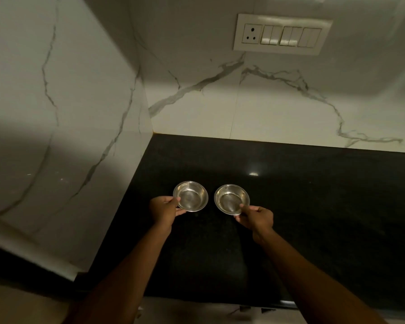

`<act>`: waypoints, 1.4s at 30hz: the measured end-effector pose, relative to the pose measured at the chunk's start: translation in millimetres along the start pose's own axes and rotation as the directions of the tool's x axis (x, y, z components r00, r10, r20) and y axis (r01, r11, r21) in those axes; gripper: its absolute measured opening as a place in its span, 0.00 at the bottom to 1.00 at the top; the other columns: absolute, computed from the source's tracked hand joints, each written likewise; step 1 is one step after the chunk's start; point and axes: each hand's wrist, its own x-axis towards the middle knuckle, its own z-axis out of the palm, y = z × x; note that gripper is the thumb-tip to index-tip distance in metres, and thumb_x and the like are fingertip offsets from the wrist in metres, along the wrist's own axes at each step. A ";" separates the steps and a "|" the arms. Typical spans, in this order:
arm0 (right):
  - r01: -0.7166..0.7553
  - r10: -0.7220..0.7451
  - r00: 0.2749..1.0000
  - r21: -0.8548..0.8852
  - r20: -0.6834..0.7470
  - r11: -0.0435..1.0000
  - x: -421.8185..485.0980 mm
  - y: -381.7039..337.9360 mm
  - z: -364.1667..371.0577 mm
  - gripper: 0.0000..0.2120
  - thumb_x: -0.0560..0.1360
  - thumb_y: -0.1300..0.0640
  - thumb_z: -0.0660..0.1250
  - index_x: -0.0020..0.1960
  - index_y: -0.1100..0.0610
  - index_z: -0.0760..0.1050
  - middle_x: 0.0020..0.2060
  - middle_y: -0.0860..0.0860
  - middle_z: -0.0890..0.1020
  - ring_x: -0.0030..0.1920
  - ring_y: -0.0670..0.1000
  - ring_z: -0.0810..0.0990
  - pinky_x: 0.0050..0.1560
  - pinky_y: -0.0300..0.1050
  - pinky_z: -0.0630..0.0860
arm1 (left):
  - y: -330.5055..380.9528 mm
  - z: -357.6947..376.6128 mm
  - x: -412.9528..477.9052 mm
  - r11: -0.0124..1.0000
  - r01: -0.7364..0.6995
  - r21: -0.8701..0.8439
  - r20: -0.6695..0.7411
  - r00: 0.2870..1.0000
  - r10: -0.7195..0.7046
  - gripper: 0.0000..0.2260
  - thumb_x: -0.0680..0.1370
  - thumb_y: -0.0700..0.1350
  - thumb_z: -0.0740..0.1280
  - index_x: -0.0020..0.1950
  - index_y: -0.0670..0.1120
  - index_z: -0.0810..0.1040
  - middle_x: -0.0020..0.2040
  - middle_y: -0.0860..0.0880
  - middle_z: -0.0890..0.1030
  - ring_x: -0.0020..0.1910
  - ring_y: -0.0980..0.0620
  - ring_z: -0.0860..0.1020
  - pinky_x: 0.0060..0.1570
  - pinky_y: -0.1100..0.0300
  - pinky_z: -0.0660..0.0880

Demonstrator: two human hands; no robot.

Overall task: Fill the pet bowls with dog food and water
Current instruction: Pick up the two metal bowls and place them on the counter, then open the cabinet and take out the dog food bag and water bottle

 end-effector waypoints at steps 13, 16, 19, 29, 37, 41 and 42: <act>0.009 -0.009 1.000 -0.040 -0.018 0.999 -4.3 2.7 -5.7 0.14 0.74 0.51 0.72 0.51 0.61 0.75 0.43 0.60 0.84 0.37 0.58 0.86 0.37 0.50 0.84 | -7.5 -11.8 -1.2 0.982 -0.015 0.187 -0.105 0.994 0.035 0.10 0.77 0.47 0.69 0.44 0.40 0.78 0.34 0.43 0.82 0.31 0.49 0.82 0.40 0.55 0.82; 0.072 -0.069 0.997 -0.102 0.041 0.992 -10.6 -1.2 -10.4 0.11 0.81 0.52 0.61 0.52 0.60 0.73 0.42 0.59 0.82 0.34 0.55 0.84 0.32 0.46 0.80 | -5.5 -20.1 -5.9 0.949 -0.166 0.267 -0.126 0.971 0.205 0.11 0.79 0.48 0.67 0.39 0.44 0.77 0.30 0.44 0.80 0.27 0.50 0.78 0.34 0.56 0.78; 0.247 -0.222 0.966 -0.224 0.131 0.943 -15.3 -16.9 -17.3 0.13 0.83 0.54 0.56 0.52 0.62 0.74 0.40 0.58 0.81 0.30 0.52 0.79 0.29 0.43 0.76 | 1.6 -17.8 -12.9 0.906 -0.332 0.261 -0.095 0.926 0.367 0.12 0.78 0.46 0.67 0.35 0.47 0.76 0.30 0.48 0.78 0.27 0.53 0.76 0.32 0.61 0.73; 0.672 -0.601 0.737 -0.241 0.310 0.700 -39.1 -129.1 -52.4 0.13 0.77 0.68 0.60 0.44 0.54 0.76 0.43 0.55 0.81 0.29 0.47 0.80 0.26 0.39 0.73 | 82.1 40.1 -67.3 0.710 -0.679 0.187 0.170 0.734 0.657 0.09 0.78 0.46 0.69 0.43 0.42 0.82 0.36 0.46 0.83 0.29 0.53 0.80 0.31 0.64 0.75; 0.840 -0.801 0.515 0.008 0.305 0.543 -103.2 -258.7 -106.0 0.12 0.78 0.68 0.57 0.48 0.58 0.78 0.45 0.55 0.82 0.40 0.53 0.83 0.36 0.41 0.77 | 199.6 146.5 -160.4 0.599 -0.801 -0.026 0.194 0.583 0.789 0.11 0.78 0.49 0.68 0.47 0.42 0.83 0.42 0.48 0.85 0.35 0.52 0.83 0.30 0.61 0.79; 0.810 -0.824 0.496 0.195 0.275 0.552 -130.9 -325.8 -134.8 0.08 0.79 0.65 0.61 0.51 0.59 0.78 0.44 0.54 0.82 0.40 0.53 0.83 0.36 0.40 0.79 | 259.2 196.5 -214.0 0.589 -0.764 -0.262 0.134 0.576 0.806 0.07 0.79 0.45 0.67 0.49 0.42 0.82 0.42 0.47 0.85 0.35 0.49 0.84 0.30 0.59 0.80; 0.797 -0.829 0.490 0.246 0.270 0.551 -138.6 -340.5 -138.8 0.06 0.79 0.65 0.63 0.51 0.59 0.78 0.42 0.53 0.82 0.39 0.53 0.83 0.35 0.39 0.79 | 272.3 204.7 -224.2 0.574 -0.754 -0.318 0.100 0.576 0.812 0.07 0.79 0.44 0.67 0.50 0.41 0.82 0.42 0.47 0.85 0.35 0.50 0.84 0.29 0.60 0.79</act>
